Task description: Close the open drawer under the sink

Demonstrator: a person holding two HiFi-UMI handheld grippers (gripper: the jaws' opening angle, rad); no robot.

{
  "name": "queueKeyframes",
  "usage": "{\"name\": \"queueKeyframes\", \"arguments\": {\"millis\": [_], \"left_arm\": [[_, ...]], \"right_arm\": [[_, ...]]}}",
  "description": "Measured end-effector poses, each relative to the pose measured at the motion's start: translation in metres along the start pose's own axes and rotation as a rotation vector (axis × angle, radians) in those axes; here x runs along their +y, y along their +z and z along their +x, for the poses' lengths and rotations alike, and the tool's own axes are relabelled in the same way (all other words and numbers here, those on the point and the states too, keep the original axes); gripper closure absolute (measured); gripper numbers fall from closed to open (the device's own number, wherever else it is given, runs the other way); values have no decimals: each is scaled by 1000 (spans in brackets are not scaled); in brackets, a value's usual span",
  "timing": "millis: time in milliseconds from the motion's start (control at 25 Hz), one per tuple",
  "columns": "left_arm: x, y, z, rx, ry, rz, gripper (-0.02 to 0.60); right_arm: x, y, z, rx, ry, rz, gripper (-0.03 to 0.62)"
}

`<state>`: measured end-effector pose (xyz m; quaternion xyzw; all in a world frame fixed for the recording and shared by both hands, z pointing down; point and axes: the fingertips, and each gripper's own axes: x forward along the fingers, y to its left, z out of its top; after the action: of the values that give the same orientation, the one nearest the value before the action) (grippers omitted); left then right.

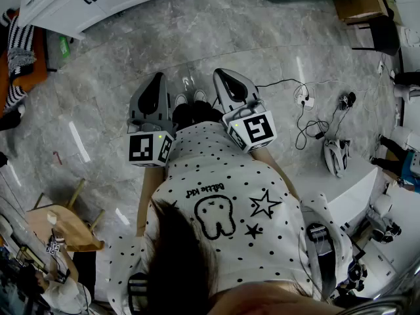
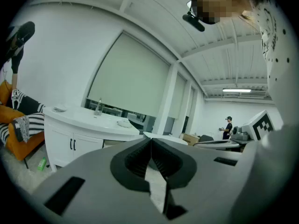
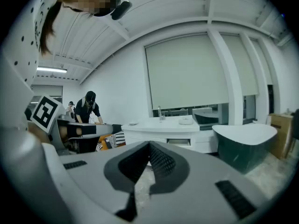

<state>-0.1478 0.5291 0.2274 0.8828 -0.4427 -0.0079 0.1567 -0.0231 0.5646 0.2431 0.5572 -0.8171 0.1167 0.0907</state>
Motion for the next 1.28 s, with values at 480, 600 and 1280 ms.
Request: {"name": "queueKeyframes", "arguments": {"millis": [480,600,1280], "left_arm": [[-7,8,7,1,-2,52,574],[-13,7,10,-2,-9,42,574],[-51,12,22,-31,-54,86,574]], "right_arm": [[-11,1,0,-4,-10,-9,579],[-15,2,-4,-8,-15,-21,579],[-36,1,-28,-31,14,-37,579]]}}
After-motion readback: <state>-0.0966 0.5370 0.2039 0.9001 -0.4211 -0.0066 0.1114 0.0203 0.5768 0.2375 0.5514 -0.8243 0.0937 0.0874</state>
